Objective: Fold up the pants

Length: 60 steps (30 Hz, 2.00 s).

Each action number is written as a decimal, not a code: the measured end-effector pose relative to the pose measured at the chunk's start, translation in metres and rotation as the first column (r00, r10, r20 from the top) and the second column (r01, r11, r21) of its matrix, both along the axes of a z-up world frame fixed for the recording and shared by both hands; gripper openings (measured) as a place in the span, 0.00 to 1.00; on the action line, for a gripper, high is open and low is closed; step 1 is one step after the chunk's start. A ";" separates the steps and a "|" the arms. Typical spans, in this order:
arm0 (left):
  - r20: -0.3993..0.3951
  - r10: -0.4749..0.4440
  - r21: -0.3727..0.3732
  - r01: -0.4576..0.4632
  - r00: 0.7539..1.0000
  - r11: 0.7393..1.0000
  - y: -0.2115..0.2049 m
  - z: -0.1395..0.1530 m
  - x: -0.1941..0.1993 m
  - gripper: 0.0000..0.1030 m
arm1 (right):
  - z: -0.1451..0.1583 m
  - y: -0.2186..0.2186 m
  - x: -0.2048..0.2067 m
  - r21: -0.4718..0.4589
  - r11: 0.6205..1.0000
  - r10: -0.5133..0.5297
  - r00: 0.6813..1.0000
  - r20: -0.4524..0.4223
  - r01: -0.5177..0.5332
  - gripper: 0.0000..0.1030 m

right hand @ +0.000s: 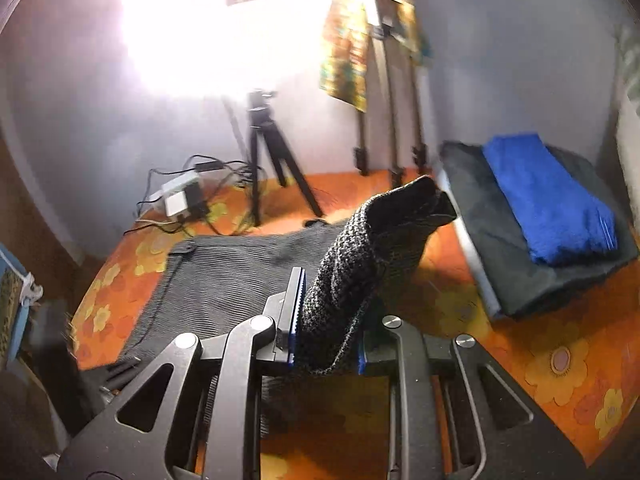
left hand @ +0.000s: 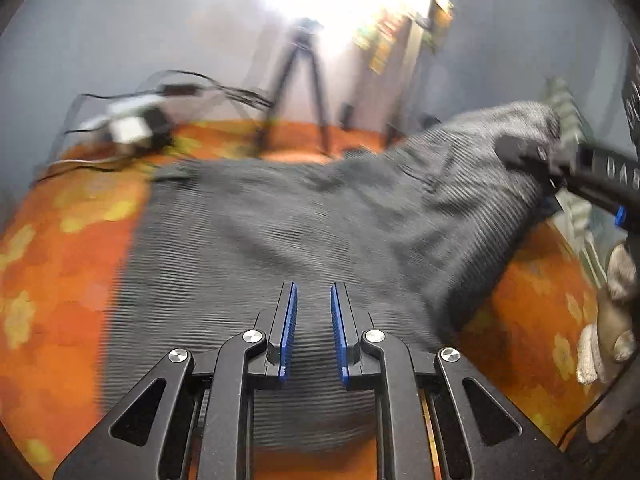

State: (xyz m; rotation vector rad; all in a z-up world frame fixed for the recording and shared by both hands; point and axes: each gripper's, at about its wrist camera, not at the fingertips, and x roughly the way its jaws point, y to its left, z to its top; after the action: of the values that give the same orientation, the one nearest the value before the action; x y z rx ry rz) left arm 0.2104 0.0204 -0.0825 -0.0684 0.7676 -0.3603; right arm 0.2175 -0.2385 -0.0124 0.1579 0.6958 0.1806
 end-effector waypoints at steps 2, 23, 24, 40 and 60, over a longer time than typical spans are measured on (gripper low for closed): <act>0.012 0.057 -0.008 -0.057 0.998 0.998 0.028 0.004 -0.002 0.14 | 0.006 0.020 0.001 -0.032 0.999 0.027 0.999 0.018 -0.026 0.20; -0.024 0.361 -0.112 -0.361 0.932 0.926 0.191 -0.005 -0.016 0.14 | -0.055 0.248 -0.018 -0.383 0.826 0.419 0.905 -0.070 -0.412 0.15; -0.024 0.359 -0.113 -0.359 0.933 0.926 0.192 -0.005 -0.015 0.14 | -0.060 0.251 -0.018 -0.388 0.815 0.434 0.897 -0.086 -0.432 0.15; 0.034 0.198 -0.090 -0.194 0.980 0.977 0.133 0.023 -0.011 0.14 | -0.003 0.119 -0.030 -0.134 0.892 0.431 0.901 -0.041 -0.433 0.47; -0.092 0.068 0.056 -0.063 0.993 0.996 0.055 -0.023 0.020 0.20 | -0.065 0.037 -0.019 -0.062 0.927 0.347 0.906 -0.242 -0.371 0.47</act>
State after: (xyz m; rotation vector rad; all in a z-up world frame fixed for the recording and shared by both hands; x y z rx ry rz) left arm 0.2304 0.0758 -0.1054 -0.0604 0.8657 -0.2757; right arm 0.1985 -0.2019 -0.0775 -0.0567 0.9594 0.4846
